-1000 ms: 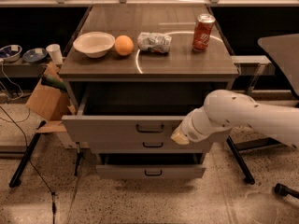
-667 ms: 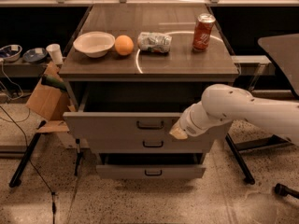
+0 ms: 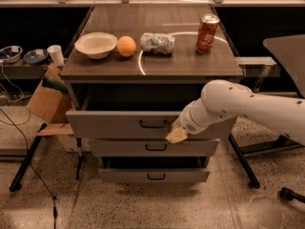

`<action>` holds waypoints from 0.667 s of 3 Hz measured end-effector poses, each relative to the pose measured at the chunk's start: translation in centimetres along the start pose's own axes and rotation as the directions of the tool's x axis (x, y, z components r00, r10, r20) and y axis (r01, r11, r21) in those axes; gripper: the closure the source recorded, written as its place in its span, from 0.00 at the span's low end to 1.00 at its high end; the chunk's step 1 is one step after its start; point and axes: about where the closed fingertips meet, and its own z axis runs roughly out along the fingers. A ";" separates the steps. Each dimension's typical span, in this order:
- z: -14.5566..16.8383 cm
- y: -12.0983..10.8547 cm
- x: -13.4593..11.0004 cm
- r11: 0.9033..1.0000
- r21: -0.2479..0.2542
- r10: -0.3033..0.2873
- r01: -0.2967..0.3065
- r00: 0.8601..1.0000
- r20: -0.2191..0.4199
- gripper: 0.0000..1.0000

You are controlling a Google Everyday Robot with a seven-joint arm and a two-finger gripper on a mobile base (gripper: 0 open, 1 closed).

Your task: Close top drawer

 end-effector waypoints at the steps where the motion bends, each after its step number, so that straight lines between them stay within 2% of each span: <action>1: 0.2 0.8 0.5 1.000 -0.021 0.001 -0.001 1.000 0.005 0.00; 2: 0.4 1.9 1.4 0.999 -0.043 0.007 -0.007 1.000 0.008 0.00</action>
Offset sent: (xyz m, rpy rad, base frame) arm -0.0338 -0.0063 -0.0195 0.0390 0.0527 0.0185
